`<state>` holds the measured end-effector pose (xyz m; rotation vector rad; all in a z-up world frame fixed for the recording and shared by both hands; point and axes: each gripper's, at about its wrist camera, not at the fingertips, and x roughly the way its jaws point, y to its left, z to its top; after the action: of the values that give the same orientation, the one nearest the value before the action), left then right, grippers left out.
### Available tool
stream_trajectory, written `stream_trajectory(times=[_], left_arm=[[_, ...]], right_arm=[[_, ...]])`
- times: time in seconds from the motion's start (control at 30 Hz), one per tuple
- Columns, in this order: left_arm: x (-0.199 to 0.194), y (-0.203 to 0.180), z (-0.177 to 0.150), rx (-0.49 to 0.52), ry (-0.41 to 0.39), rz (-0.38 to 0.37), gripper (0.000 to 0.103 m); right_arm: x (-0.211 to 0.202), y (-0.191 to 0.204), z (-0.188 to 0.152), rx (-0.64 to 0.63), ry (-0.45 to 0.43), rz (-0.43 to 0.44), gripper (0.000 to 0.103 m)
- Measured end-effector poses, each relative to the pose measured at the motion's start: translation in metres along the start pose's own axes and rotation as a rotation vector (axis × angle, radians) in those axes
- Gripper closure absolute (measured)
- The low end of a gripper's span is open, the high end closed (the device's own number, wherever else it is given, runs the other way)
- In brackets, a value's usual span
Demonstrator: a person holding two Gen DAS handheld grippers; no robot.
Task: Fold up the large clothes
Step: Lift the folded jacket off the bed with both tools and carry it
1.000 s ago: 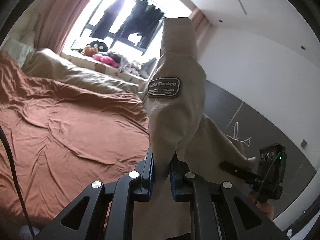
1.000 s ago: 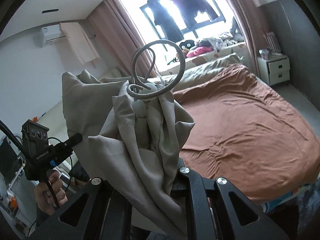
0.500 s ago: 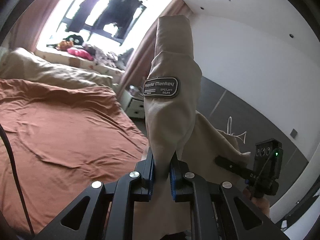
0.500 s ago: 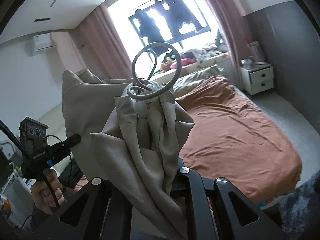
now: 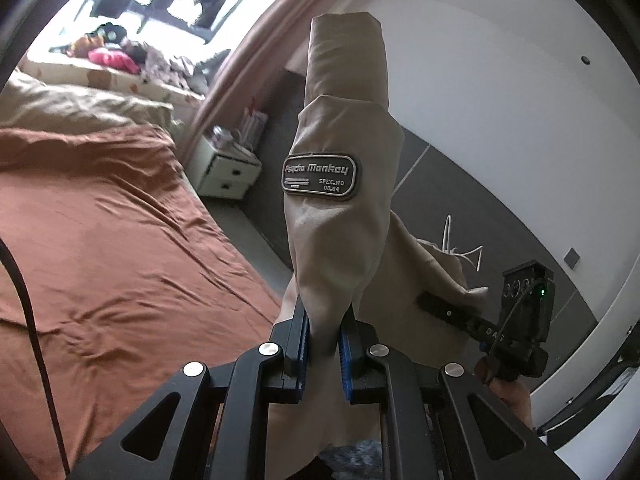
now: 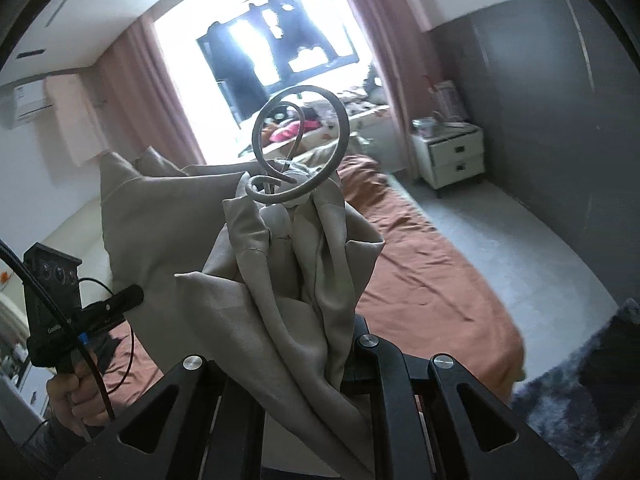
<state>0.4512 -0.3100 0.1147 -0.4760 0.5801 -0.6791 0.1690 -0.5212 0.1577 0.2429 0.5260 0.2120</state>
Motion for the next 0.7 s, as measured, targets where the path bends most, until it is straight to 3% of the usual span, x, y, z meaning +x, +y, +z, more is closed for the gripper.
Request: stream_trajectory(times=[0.2,0.37,0.53,0.7], left_arm=[[0.066,0.006,0.005,-0.037,0.064,-0.044,0.09],[0.126,0.031,0.005,-0.106,0.133,-0.065,0.09],[0.189,0.081,0.004,-0.181,0.22,-0.032,0.09],[0.234,0.129,0.016,-0.21,0.254,0.027,0.09]], right_arm=[[-0.004,-0.005,0.006,0.03,0.021,-0.064,0.096],[0.021,-0.01,0.019,0.066,0.07,-0.114,0.096],[0.082,-0.016,0.026,0.125,0.142,-0.151,0.096],[0.154,-0.006,0.042,0.149,0.219,-0.193,0.096]])
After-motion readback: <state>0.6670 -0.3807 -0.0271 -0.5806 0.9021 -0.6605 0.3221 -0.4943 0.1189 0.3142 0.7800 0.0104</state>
